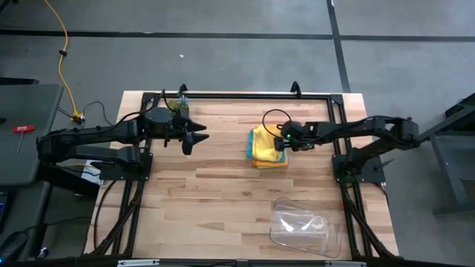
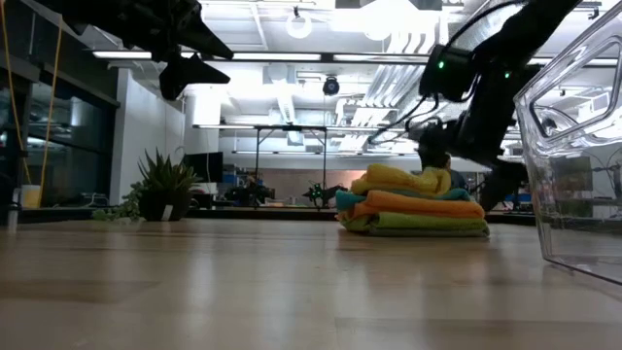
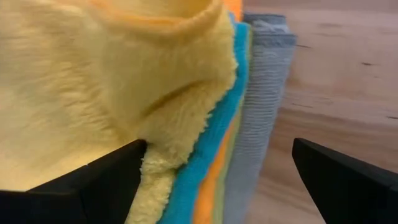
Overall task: Fold microfiber towels
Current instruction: Put the stacked folded cloths into the bin
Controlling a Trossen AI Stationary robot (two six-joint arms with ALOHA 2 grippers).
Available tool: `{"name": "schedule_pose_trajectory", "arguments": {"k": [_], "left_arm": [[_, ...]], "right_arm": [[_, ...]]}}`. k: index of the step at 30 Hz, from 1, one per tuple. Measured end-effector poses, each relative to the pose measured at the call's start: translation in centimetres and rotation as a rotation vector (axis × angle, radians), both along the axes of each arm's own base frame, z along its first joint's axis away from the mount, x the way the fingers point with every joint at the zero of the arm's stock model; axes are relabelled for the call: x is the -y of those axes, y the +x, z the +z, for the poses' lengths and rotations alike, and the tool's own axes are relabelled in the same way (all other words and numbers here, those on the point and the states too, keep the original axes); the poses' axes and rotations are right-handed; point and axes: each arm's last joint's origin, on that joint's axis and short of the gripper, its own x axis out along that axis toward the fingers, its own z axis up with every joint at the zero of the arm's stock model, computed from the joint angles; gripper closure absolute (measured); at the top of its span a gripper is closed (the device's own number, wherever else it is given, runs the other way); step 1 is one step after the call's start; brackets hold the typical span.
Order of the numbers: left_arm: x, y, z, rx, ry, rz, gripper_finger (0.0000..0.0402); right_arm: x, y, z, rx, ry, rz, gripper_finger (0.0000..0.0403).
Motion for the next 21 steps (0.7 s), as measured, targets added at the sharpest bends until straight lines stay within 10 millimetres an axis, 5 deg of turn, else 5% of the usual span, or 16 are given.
{"name": "schedule_pose_trajectory", "arguments": {"k": [11,21], "left_arm": [[0.0,0.0,0.0,0.001,0.0,0.0,0.0186],[0.0,0.0,0.0,0.001,-0.001,-0.003,0.0186]], "right_arm": [[0.3,1.2,-2.4,-0.055,0.01,-0.068,0.0008],[0.7,1.0,1.8,0.091,-0.033,0.014,0.0009]]}}
